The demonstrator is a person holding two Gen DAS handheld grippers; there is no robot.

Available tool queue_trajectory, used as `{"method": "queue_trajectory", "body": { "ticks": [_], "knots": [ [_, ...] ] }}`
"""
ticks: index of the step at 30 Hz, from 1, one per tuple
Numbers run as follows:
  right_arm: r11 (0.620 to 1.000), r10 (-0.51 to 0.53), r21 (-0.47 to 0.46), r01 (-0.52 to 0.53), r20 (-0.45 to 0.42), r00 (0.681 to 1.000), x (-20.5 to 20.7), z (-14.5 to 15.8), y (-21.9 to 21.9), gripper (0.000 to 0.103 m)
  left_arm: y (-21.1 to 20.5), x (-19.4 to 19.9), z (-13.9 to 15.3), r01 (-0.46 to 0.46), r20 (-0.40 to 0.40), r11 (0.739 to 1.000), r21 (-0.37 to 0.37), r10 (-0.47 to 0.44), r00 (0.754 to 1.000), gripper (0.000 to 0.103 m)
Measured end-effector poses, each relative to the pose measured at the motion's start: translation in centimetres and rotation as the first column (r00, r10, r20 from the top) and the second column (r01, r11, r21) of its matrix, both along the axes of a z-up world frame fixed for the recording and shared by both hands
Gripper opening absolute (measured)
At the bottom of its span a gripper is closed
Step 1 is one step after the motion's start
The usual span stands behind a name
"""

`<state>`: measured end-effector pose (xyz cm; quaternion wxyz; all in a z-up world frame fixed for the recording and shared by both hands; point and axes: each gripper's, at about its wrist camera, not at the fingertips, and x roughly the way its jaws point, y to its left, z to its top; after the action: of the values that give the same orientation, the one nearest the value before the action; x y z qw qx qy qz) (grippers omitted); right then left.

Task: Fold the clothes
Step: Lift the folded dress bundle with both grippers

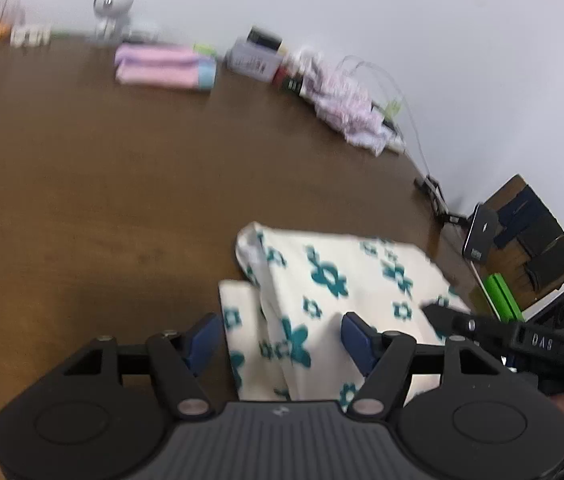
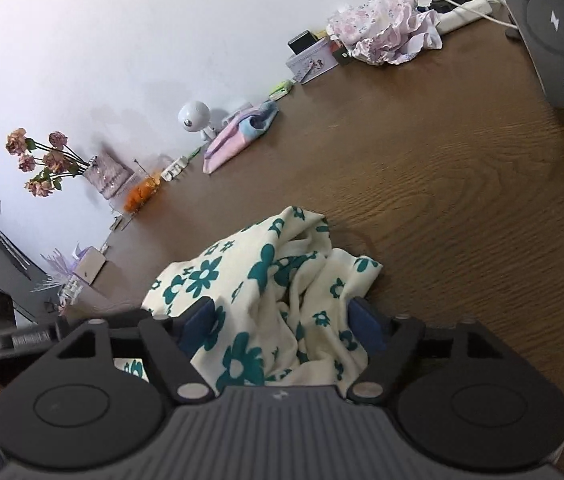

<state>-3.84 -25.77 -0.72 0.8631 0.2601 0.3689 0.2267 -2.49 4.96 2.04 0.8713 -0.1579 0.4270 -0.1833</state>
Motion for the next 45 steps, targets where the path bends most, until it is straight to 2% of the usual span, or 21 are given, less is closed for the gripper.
{"method": "queue_trajectory", "body": {
  "ticks": [4,6,7,9,11,12,15,17,21,24,27,30,32,35,37,40,43,45],
  "knots": [
    [1.0,0.017,-0.015,-0.017,-0.002,1.0,0.2,0.0,0.7,0.063,0.0,0.6,-0.7,-0.012,-0.025,0.998,-0.059,0.01,1.0,0.064],
    [0.999,0.025,-0.027,-0.025,-0.006,1.0,0.1,0.1,0.9,0.054,-0.3,0.6,-0.9,-0.006,-0.032,0.996,-0.09,0.004,0.999,0.057],
    [0.999,0.028,-0.024,-0.029,-0.01,1.0,0.0,0.0,0.9,0.052,-0.5,0.6,-1.1,-0.002,-0.037,0.994,-0.108,-0.002,0.999,0.046],
    [1.0,0.028,-0.013,-0.029,-0.016,0.999,-0.2,-0.2,0.9,0.041,-0.7,0.5,-1.5,-0.012,-0.039,0.991,-0.135,0.007,0.999,0.041],
    [1.0,0.028,-0.003,-0.028,-0.026,0.999,-0.3,-0.3,1.0,0.037,-0.8,0.4,-1.6,-0.017,-0.039,0.989,-0.146,0.011,0.999,0.031],
    [1.0,0.03,0.0,-0.03,-0.032,0.999,-0.3,-0.2,1.0,0.032,-0.8,0.2,-1.5,-0.02,-0.036,0.988,-0.154,0.015,0.999,0.03],
    [0.999,0.04,0.004,-0.039,-0.03,0.999,-0.5,0.0,1.2,0.025,-1.1,-0.5,-0.9,-0.023,0.008,0.991,-0.132,0.024,1.0,0.023],
    [0.999,0.045,0.018,-0.044,-0.03,0.999,-0.6,0.1,1.4,0.023,-0.8,-0.8,-0.3,-0.038,0.031,0.99,-0.137,0.042,0.999,0.02],
    [0.991,0.057,0.119,-0.053,-0.033,0.998,0.1,0.6,1.1,0.023,0.8,-0.8,2.3,-0.042,0.097,0.982,-0.182,0.06,0.993,0.02],
    [0.989,0.078,0.123,-0.081,0.029,0.997,1.5,3.3,2.1,0.023,2.0,0.5,5.3,-0.046,0.173,0.982,-0.182,0.078,0.982,0.02],
    [0.99,0.104,0.08,-0.114,0.117,0.988,4.6,7.4,4.0,0.023,3.8,5.1,8.5,-0.054,0.221,0.984,-0.171,0.092,0.971,0.02],
    [0.99,0.131,0.018,-0.137,0.2,0.971,9.6,11.6,6.5,0.023,5.5,9.8,11.6,-0.063,0.268,0.985,-0.162,0.105,0.958,0.02],
    [0.99,0.137,-0.004,-0.139,0.22,0.966,14.0,13.5,8.3,0.023,6.6,13.1,13.6,-0.071,0.295,0.986,-0.154,0.114,0.949,0.02],
    [0.989,0.145,-0.032,-0.142,0.238,0.96,20.6,15.3,10.9,0.022,8.5,19.8,14.4,-0.096,0.293,0.986,-0.136,0.133,0.947,0.02],
    [0.989,0.145,-0.044,-0.138,0.232,0.962,24.9,15.1,12.5,0.023,9.9,24.1,14.3,-0.11,0.285,0.986,-0.125,0.142,0.948,0.02],
    [0.99,0.139,-0.054,-0.131,0.188,0.972,31.7,13.6,15.0,0.023,11.9,30.4,12.0,-0.129,0.222,0.986,-0.107,0.15,0.963,0.021],
    [0.991,0.131,-0.053,-0.126,0.098,0.987,37.7,9.3,17.2,0.023,13.6,36.0,7.2,-0.163,0.119,0.981,-0.104,0.175,0.977,0.021],
    [0.992,0.111,-0.071,-0.109,0.035,0.993,40.5,5.8,18.5,0.023,14.2,38.1,3.5,-0.185,0.067,0.978,-0.094,0.191,0.979,0.022]
  ]
}}
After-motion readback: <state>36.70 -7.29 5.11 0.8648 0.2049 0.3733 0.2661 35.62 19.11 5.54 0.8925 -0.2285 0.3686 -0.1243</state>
